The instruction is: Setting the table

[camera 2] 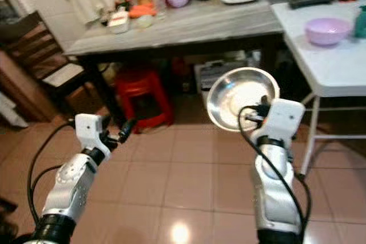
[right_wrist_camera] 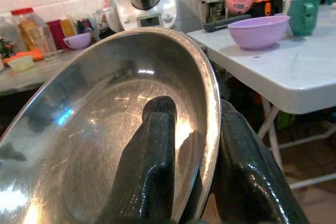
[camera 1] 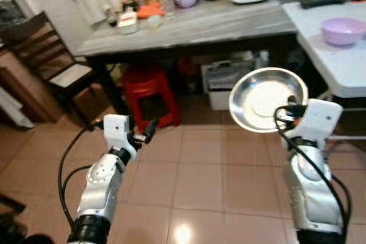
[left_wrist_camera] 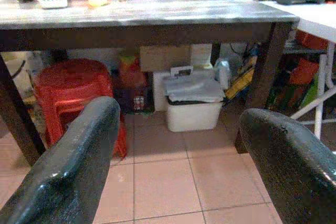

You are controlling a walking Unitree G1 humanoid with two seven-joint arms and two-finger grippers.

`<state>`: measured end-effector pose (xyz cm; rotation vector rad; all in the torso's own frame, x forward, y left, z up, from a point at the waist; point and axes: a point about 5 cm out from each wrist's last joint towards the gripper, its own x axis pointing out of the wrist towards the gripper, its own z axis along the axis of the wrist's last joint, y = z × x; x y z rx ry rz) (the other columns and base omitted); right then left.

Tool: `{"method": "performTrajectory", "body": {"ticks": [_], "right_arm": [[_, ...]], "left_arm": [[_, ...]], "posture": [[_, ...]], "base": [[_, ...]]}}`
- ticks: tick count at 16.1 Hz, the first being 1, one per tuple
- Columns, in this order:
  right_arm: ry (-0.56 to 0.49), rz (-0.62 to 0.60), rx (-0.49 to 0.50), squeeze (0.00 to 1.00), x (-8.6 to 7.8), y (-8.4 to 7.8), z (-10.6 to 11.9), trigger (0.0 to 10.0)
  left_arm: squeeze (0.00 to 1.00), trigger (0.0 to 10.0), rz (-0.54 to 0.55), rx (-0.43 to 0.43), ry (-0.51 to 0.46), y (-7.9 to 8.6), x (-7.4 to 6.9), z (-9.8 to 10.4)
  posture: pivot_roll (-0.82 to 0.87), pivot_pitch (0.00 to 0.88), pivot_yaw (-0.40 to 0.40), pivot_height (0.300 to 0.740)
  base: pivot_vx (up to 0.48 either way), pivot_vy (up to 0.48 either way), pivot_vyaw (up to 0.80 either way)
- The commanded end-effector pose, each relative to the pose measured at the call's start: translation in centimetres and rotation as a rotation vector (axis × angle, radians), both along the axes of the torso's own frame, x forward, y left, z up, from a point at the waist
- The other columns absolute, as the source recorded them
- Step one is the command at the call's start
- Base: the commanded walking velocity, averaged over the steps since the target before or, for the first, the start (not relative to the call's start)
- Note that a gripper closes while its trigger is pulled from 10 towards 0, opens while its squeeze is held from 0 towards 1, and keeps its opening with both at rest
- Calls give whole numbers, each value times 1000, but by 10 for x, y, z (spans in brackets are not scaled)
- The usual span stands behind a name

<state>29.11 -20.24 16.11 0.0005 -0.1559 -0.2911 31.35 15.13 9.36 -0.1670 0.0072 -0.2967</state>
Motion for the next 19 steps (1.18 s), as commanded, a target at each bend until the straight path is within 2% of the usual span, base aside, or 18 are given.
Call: {"method": "performTrajectory", "body": {"ticks": [1,4,7,19], "right_arm": [[-35,-1,-9,0,-4,-1,7,10000],[-23,-2,-13,0,-13,-2,4,10000],[-20,2,-12,0,-15,-1,3,10000],[-40,12,-19,0,-13,1,9,10000]], "left_arm": [[0,10000,4,-3,-23,1,0,5],[0,10000,-16,-20,-8,-2,-8,-1],[0,10000,-43,-28,-6,-8,-9,-1],[0,10000,-64,-31,-24,-11,-8,5]], "posture": [[-165,0,176,740],[-166,0,180,740],[-170,0,188,740],[-168,0,197,740]], "base": [[304,0,0],[357,0,0],[385,0,0],[460,0,0]]}}
